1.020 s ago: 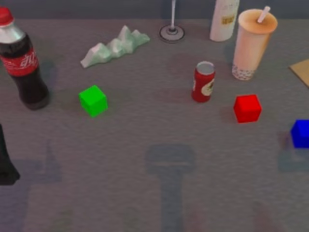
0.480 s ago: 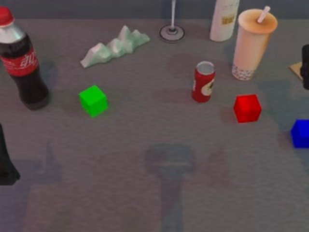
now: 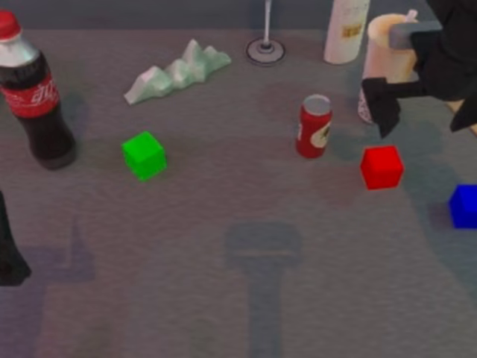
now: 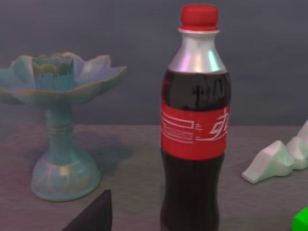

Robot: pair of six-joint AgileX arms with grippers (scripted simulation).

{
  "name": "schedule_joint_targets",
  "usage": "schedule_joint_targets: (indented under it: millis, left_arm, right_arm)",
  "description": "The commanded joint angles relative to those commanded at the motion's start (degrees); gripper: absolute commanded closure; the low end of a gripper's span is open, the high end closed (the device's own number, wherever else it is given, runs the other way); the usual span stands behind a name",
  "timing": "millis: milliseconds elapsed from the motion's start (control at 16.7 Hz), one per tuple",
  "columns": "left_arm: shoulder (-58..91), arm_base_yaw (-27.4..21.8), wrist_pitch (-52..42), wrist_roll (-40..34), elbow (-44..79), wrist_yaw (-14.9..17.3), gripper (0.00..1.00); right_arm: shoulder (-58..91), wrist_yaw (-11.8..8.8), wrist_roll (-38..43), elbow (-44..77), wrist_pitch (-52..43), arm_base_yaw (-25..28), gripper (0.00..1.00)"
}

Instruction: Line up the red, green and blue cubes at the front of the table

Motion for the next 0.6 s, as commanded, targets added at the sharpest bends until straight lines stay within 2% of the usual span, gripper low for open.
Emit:
schedule_joint_targets:
  millis: [300, 600]
  left_arm:
    - [0.00, 0.00, 0.00, 0.00, 0.00, 0.00, 0.00]
    - [0.00, 0.00, 0.00, 0.00, 0.00, 0.00, 0.00]
  right_arm:
    - [13.40, -0.03, 1.08, 13.62, -7.13, 1.81, 0.00]
    - [15.07, -0.04, 1.21, 15.28, -7.96, 2.05, 0.00]
